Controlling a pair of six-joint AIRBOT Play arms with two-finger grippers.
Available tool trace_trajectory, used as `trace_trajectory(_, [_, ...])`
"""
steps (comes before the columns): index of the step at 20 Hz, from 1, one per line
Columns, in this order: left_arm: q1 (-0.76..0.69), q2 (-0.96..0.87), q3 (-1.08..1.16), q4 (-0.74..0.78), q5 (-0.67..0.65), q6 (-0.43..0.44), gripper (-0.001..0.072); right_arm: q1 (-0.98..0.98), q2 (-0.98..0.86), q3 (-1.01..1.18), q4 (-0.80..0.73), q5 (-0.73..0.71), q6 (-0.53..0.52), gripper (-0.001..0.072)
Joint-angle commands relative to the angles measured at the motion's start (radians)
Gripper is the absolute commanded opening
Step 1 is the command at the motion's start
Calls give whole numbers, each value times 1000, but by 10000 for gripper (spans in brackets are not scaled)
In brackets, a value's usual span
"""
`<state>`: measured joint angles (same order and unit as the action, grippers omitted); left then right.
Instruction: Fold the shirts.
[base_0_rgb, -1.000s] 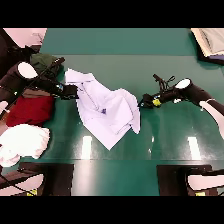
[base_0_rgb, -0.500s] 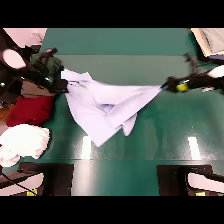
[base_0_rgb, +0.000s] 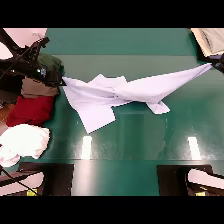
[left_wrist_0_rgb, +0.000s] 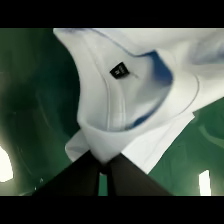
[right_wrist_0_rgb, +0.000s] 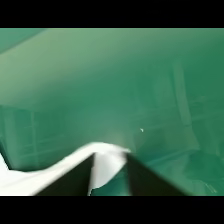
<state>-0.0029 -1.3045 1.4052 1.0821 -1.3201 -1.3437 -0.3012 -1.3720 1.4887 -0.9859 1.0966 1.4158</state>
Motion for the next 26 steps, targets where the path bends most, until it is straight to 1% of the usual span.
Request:
trace_trajectory(1, [3, -5, -4, -44, 93, 11, 374, -19, -66, 79, 59, 35, 9, 544])
trace_trajectory(2, [3, -5, -4, -30, 113, 2, 657, -21, -71, 95, 70, 49, 9, 543])
trace_trajectory(4, [5, -5, -4, 49, 127, -20, 651, -21, -57, 99, 69, 82, 8, 539])
trace_trajectory(6, [38, -5, -4, 126, 68, -56, 651, -21, -22, 56, 69, 132, -26, 531])
trace_trajectory(7, [67, -4, -10, 134, 16, -72, 650, -21, 1, 19, 69, 162, -48, 528])
trace_trajectory(8, [94, 0, -32, 121, -22, -72, 650, -18, 25, -24, 70, 177, -64, 523])
trace_trajectory(9, [116, 13, -85, 101, -28, -72, 650, -17, 53, -77, 70, 183, -76, 523])
trace_trajectory(12, [124, 76, -335, 38, 59, -68, 650, -17, 131, -234, 71, 179, -95, 523])
trace_trajectory(13, [121, 91, -426, -4, 116, -44, 650, -17, 154, -282, 72, 179, -98, 522])
trace_trajectory(14, [121, 92, -493, -37, 167, -27, 650, -17, 174, -325, 75, 179, -99, 498])
trace_trajectory(15, [121, 92, -551, -51, 234, -19, 650, -17, 192, -361, 79, 180, -100, 413])
trace_trajectory(16, [121, 92, -591, -75, 289, 9, 650, -17, 211, -394, 79, 180, -100, 377])
trace_trajectory(18, [121, 92, -615, -137, 366, 75, 650, -17, 251, -452, 79, 181, -100, 377])
trace_trajectory(20, [121, 87, -614, -181, 417, 121, 649, -17, 287, -489, 79, 182, -100, 377])
trace_trajectory(24, [121, -1, -614, -299, 423, 227, 649, -17, 349, -527, 77, 183, -100, 377])
trace_trajectory(25, [121, -23, -614, -309, 424, 227, 649, -17, 360, -526, 78, 186, -100, 377])
trace_trajectory(26, [121, -44, -612, -315, 423, 229, 620, -17, 372, -526, 78, 187, -100, 377])
